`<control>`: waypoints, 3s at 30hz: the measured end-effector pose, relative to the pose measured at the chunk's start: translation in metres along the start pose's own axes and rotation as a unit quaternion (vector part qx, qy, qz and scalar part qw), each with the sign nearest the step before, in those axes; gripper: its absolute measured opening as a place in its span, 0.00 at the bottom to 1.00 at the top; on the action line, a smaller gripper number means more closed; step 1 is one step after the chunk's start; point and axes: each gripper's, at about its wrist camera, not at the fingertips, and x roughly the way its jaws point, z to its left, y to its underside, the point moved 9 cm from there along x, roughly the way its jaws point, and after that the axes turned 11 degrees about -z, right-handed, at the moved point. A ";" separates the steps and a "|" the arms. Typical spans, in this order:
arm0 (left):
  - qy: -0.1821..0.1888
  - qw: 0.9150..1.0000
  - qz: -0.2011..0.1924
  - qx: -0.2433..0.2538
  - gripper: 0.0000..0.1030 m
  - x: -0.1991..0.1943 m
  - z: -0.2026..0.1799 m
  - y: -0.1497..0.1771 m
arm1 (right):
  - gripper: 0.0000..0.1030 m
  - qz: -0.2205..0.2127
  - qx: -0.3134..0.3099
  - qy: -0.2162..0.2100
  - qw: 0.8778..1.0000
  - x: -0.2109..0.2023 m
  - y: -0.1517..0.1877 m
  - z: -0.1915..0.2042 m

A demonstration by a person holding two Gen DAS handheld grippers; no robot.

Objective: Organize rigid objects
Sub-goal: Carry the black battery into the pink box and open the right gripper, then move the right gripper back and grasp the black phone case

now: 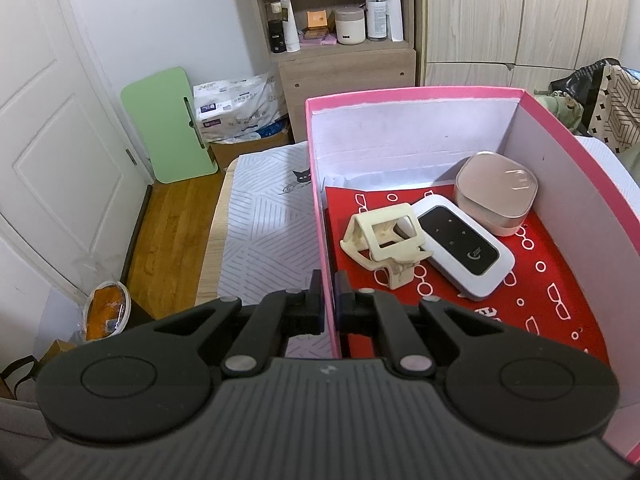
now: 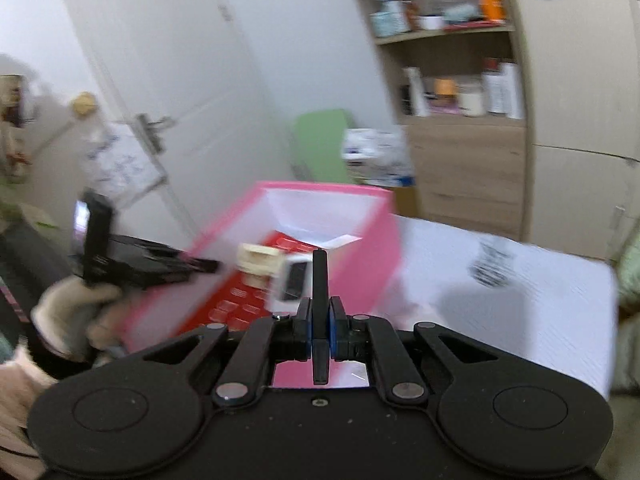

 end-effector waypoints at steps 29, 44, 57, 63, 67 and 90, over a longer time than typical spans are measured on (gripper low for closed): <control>0.011 1.000 -0.004 -0.019 0.05 0.002 0.002 0.001 | 0.11 0.248 0.123 -0.145 0.950 0.199 0.054 0.052; 0.011 1.000 -0.005 -0.022 0.05 0.002 0.004 0.002 | 0.54 0.113 -0.054 -0.058 0.990 0.132 0.011 0.065; 0.007 1.000 -0.004 -0.016 0.05 0.003 0.000 0.001 | 0.58 0.046 -0.046 0.033 0.997 0.003 0.018 0.016; 0.007 1.000 -0.004 -0.017 0.05 0.003 0.000 0.001 | 0.59 0.053 -0.027 0.082 0.995 -0.029 0.052 -0.026; 0.006 1.000 -0.004 -0.017 0.05 0.003 0.000 0.001 | 0.59 0.074 -0.010 0.107 0.992 -0.035 0.081 -0.053; 0.004 1.000 -0.003 -0.011 0.06 0.002 0.003 0.001 | 0.73 0.105 0.051 0.075 0.990 -0.019 0.130 -0.094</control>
